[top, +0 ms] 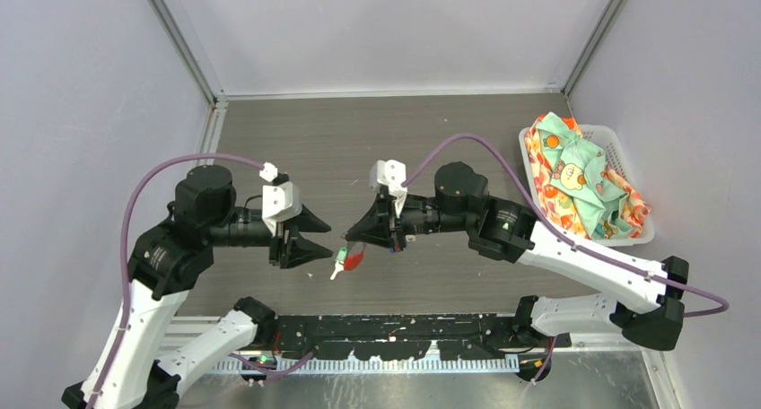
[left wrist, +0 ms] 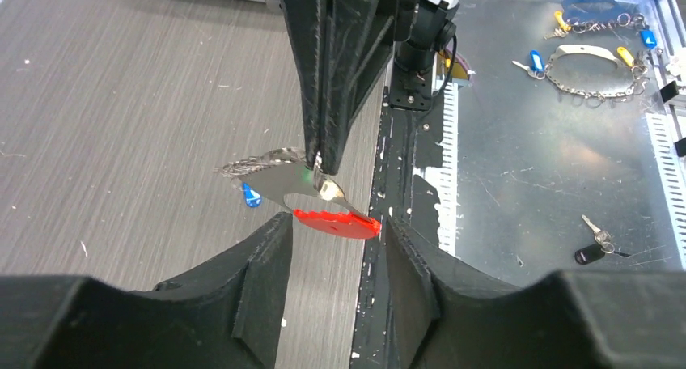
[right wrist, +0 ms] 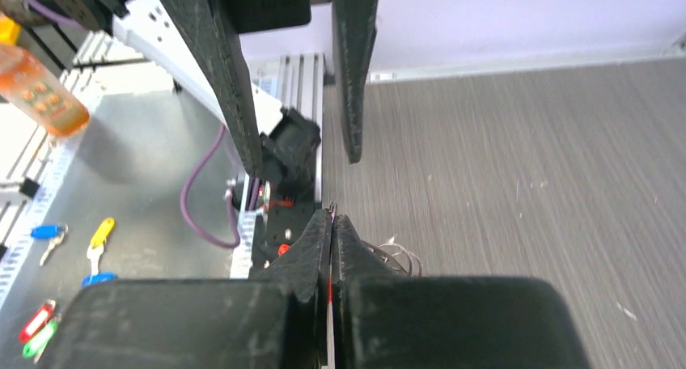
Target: Put the keys on the keyring
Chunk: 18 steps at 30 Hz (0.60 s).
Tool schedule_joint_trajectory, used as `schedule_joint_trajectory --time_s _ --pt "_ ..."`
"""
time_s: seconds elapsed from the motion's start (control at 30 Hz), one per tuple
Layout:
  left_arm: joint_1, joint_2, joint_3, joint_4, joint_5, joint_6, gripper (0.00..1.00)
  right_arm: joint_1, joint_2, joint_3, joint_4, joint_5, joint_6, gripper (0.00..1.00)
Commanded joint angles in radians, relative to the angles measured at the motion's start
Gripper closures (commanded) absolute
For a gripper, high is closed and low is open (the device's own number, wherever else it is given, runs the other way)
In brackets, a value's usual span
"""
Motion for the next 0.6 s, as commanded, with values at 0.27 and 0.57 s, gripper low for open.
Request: schedule_joint_trajectory --time_s 0.27,0.57 --pt "-0.003 -0.035 -0.058 0.14 0.038 -0.097 0.58 -0.001 -0.086 -0.187 0.589 -0.011 0.222 0.99" --pt "-0.002 -0.053 -0.071 0.192 0.054 -0.147 0.62 -0.001 -0.06 -0.205 0.666 -0.048 0.266 0.99"
